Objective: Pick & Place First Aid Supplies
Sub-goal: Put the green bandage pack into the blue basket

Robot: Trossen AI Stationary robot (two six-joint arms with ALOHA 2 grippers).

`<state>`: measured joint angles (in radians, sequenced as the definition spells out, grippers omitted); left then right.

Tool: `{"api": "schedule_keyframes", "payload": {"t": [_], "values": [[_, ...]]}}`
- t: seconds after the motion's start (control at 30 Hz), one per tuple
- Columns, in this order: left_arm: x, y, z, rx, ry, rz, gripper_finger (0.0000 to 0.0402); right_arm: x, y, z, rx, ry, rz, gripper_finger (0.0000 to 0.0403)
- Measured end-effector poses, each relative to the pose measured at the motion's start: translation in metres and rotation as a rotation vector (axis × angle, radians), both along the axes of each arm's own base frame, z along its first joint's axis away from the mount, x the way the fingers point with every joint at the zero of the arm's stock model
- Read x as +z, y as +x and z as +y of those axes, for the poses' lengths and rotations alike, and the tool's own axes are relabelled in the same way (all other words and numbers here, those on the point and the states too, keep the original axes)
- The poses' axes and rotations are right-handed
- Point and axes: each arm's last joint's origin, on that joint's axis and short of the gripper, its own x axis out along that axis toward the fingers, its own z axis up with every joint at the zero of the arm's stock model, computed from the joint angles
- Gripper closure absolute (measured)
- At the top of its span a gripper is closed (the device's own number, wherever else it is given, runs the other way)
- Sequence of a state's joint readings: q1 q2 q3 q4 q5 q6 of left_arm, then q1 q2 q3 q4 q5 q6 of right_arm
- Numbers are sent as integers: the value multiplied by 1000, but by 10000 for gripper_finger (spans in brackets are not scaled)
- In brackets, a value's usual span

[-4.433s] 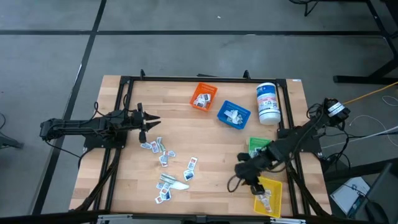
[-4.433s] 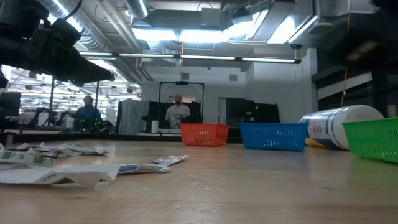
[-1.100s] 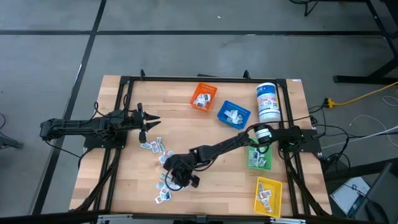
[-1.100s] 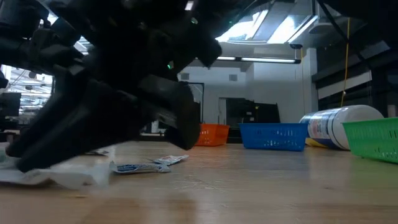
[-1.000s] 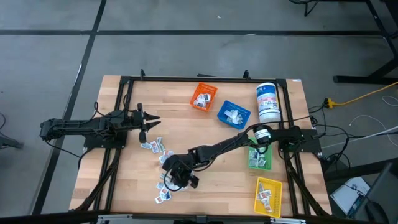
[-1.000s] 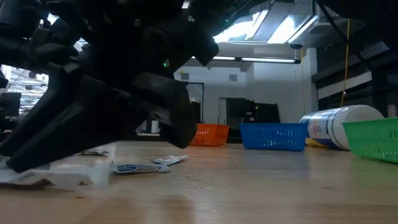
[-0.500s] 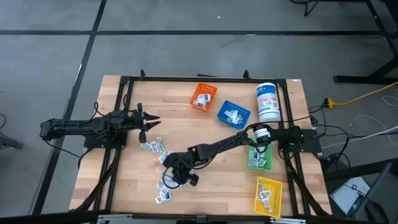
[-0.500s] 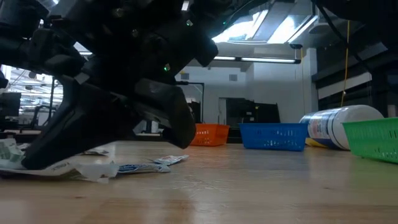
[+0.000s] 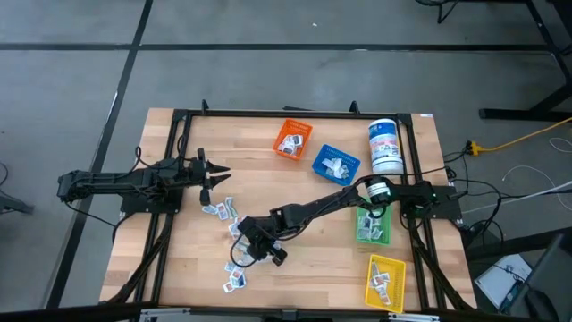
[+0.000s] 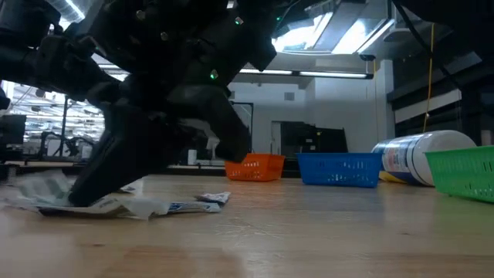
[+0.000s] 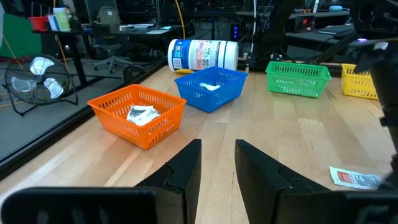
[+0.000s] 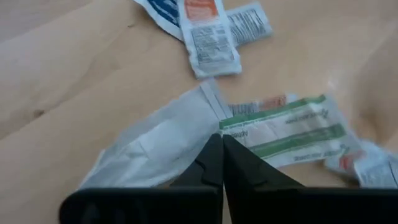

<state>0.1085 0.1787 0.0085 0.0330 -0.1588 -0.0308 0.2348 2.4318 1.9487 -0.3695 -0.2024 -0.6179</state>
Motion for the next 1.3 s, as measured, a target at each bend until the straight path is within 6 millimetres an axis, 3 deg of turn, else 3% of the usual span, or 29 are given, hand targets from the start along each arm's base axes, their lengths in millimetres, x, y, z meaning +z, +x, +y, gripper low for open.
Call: {"api": "schedule_keyframes", "payload": {"t": [0.33, 0.5, 1.07, 1.3], "values": [[0, 0, 0, 0, 0, 1, 309, 23, -3, -7, -63, 44, 3, 401], [0, 0, 0, 1, 0, -1, 310, 34, -16, -10, -63, 37, 28, 401], [0, 0, 0, 0, 0, 1, 309, 32, -118, -40, -275, -88, -87, 402], [0, 0, 0, 0, 0, 0, 310, 38, -160, -58, -410, -222, -122, 402]]}}
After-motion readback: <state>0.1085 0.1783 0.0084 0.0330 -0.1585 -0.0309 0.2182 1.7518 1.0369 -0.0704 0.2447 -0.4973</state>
